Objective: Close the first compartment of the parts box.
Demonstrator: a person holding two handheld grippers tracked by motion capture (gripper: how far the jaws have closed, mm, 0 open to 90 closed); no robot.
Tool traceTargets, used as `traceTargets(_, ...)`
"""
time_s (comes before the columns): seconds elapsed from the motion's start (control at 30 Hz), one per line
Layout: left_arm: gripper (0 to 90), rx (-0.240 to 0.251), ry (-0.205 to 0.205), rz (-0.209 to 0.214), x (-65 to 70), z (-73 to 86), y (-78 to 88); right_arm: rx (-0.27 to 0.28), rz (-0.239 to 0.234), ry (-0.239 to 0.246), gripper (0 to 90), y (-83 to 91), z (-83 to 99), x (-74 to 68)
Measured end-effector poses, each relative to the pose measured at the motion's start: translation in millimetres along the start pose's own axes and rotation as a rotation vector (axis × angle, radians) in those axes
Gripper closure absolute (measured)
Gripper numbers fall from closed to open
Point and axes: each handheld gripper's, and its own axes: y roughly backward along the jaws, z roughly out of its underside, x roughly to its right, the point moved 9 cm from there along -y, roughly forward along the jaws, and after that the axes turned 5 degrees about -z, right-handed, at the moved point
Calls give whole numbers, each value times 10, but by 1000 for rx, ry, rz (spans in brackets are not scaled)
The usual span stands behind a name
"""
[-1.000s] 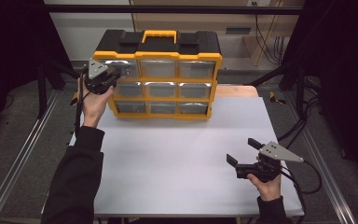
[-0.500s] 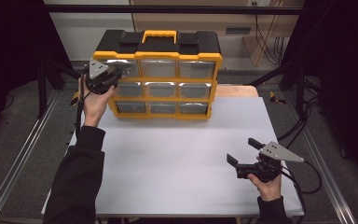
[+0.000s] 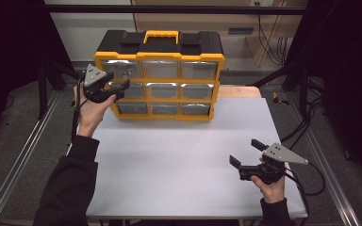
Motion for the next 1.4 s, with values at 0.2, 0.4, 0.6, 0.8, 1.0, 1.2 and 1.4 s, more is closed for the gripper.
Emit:
traceTargets(0.2,185,16,-19,33,116,55,99,1,0,0,5,0,-1,-2)
traceTargets(0.4,100,14,-17,85,267,107,235,-1,5,0,4,-4,3,4)
traceTargets(0.6,73,19,-42,121,371,180,358,3,6,1,4,-2,-1,1)
traceTargets(0.8,55,34,-50,163,495,272,528,5,8,-2,4,6,-6,4)
traceTargets(1.0,43,43,-58,201,620,412,707,5,10,-3,4,13,-8,5)
traceTargets(1.2,42,43,-48,214,676,574,875,4,12,-4,4,12,-6,8)
traceTargets(1.4,42,36,-46,216,681,743,1024,11,12,-5,4,20,-16,10)
